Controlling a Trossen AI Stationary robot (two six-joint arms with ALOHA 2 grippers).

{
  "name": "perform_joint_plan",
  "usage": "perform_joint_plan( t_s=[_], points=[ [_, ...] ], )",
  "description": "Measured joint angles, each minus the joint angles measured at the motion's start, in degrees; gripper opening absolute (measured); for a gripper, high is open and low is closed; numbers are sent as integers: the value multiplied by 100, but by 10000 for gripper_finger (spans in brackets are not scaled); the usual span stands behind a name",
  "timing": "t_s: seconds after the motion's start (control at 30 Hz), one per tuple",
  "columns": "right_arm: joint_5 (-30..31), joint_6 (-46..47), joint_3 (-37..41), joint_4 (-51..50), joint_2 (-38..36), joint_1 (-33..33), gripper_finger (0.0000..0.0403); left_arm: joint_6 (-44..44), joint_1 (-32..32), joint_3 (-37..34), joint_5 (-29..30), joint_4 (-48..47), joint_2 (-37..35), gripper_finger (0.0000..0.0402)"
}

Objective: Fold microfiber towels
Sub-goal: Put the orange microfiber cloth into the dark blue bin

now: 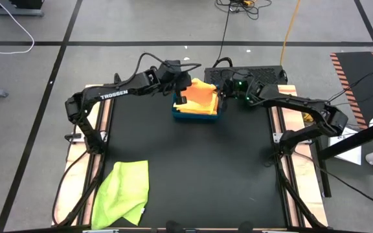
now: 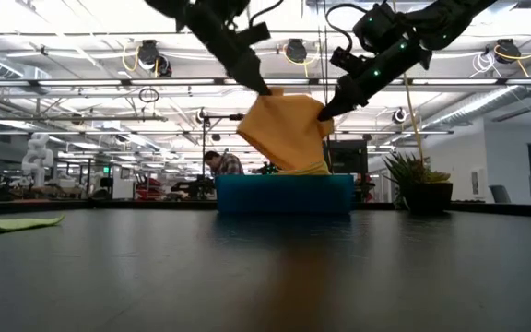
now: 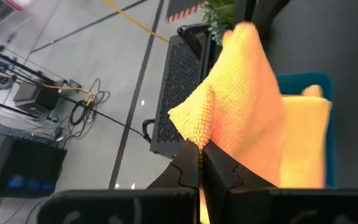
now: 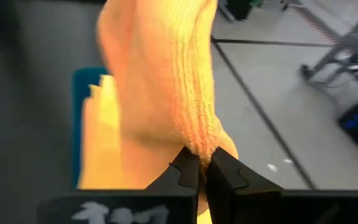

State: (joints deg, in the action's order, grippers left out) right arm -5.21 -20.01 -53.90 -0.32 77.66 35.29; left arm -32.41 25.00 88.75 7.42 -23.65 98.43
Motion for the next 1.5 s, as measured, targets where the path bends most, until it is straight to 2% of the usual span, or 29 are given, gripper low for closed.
perform_joint_plan(
  t_s=[0.27,0.47,0.6,0.83,1.03,1.23,1.4,1.5],
  points=[
    [1152,-848,-39,-40,130,36,1,135,397,-1225,-206,2150,1,0],
    [1265,-922,-45,76,407,200,0,656,750,-2231,-853,3652,8,0],
    [1277,-1068,-45,517,679,228,0,705,880,-2761,-968,4445,9,0],
    [1612,-1391,-124,1160,895,260,0,708,1156,-2966,-1346,4745,49,0],
    [1745,-1538,-439,1220,935,265,0,665,1347,-2957,-1376,5243,156,0],
    [1694,-1530,-460,1013,1099,274,0,733,1540,-2964,-1695,5075,325,0],
    [1721,-1491,-460,968,1373,280,0,65,1553,-2968,-1830,5132,664,0],
    [1753,-1491,-454,975,1492,281,0,-15,1586,-2966,-1813,5258,787,0]
  ],
)
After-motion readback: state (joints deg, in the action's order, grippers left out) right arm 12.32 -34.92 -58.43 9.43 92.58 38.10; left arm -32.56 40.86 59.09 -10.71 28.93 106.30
